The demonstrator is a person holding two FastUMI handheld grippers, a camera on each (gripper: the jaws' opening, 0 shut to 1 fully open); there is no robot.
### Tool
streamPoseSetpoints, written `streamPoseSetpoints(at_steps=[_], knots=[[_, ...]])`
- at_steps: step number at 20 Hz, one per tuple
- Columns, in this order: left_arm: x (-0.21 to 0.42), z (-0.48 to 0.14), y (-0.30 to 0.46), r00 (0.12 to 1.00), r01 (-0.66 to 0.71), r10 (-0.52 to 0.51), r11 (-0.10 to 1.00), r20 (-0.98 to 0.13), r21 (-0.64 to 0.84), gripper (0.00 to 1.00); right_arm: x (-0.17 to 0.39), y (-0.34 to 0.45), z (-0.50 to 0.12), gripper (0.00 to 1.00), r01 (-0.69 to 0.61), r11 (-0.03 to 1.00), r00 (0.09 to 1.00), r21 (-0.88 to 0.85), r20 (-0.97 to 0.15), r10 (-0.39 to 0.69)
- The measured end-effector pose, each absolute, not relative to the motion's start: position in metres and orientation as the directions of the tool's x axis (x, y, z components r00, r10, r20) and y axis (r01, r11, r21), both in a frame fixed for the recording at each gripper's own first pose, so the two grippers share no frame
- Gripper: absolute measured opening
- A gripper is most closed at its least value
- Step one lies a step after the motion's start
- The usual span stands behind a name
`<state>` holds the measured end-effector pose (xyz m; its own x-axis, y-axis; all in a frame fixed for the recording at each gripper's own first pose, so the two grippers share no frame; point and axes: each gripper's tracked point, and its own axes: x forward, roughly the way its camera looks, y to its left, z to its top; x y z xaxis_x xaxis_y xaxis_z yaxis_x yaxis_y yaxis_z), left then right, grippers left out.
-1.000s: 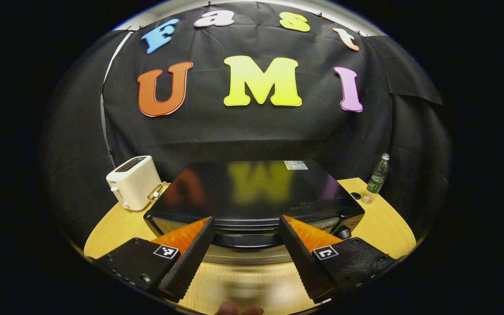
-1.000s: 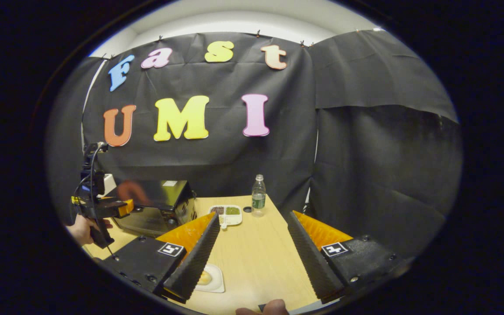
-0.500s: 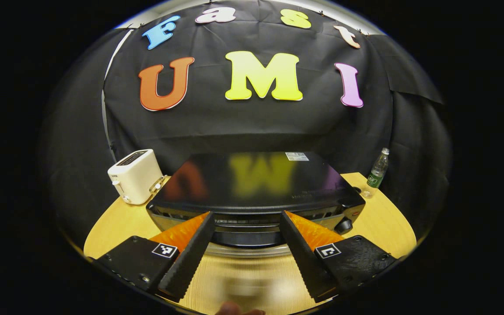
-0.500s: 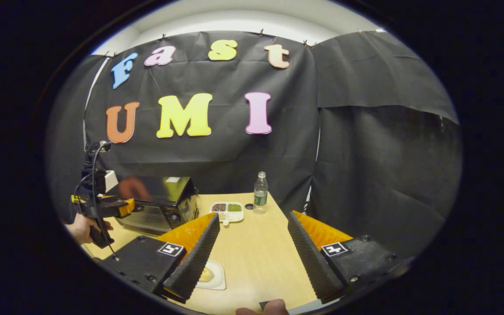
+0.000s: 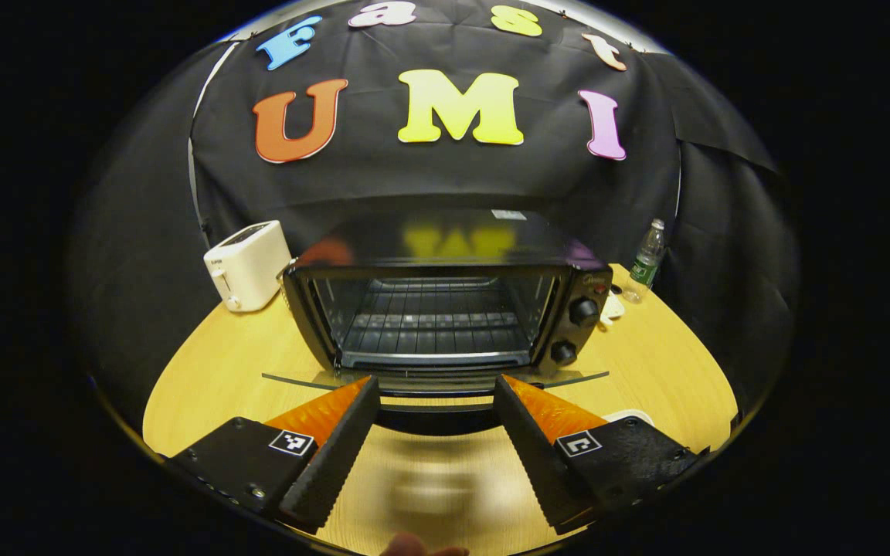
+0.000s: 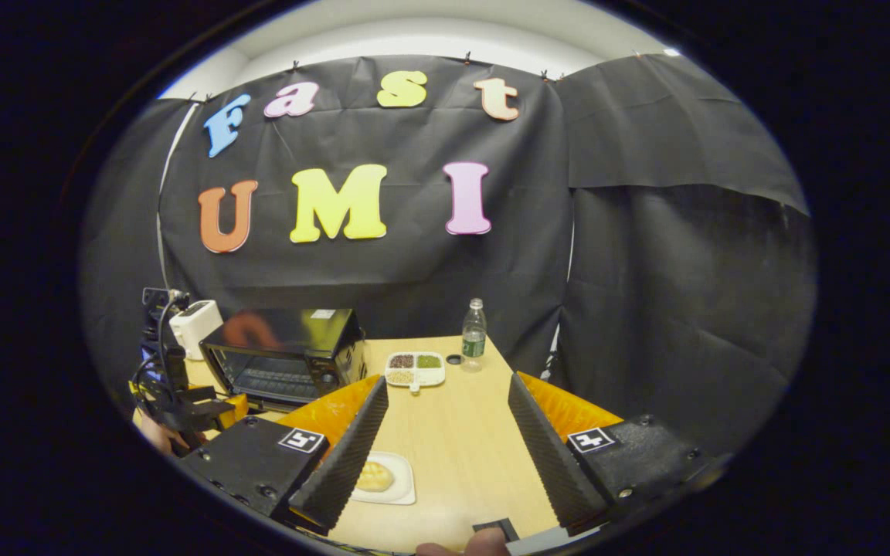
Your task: Open the electric oven with the left hand, put the food in, and close the electric oven.
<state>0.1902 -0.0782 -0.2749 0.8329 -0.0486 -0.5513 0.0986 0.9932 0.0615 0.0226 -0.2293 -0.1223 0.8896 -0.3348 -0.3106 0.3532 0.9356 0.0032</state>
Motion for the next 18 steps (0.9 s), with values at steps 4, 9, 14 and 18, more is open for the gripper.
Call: streamPoseSetpoints(at_steps=[4, 9, 14, 18], knots=[[0.167, -0.302, -0.075, 0.807, 0.087, -0.047, 0.995, -0.589, 0.041, 0.98, 0.013, -0.223, -0.128, 0.99, 0.341, 0.94, 0.885, -0.021, -0.33, -0.328], [0.145, -0.346, -0.066, 0.749, 0.057, -0.04, 0.998, -0.662, 0.004, 0.98, 0.007, -0.209, -0.139, 0.99, 0.306, 0.951, 0.879, -0.034, -0.374, -0.296], [0.139, -0.373, -0.058, 0.703, 0.027, -0.026, 1.0, -0.711, -0.01, 0.94, 0.0, -0.199, -0.158, 0.99, 0.271, 0.962, 0.862, -0.036, -0.435, -0.26], [0.139, -0.374, -0.056, 0.717, 0.037, -0.022, 0.999, -0.697, 0.006, 0.93, -0.003, -0.197, -0.166, 0.99, 0.249, 0.967, 0.855, -0.046, -0.458, -0.242]])
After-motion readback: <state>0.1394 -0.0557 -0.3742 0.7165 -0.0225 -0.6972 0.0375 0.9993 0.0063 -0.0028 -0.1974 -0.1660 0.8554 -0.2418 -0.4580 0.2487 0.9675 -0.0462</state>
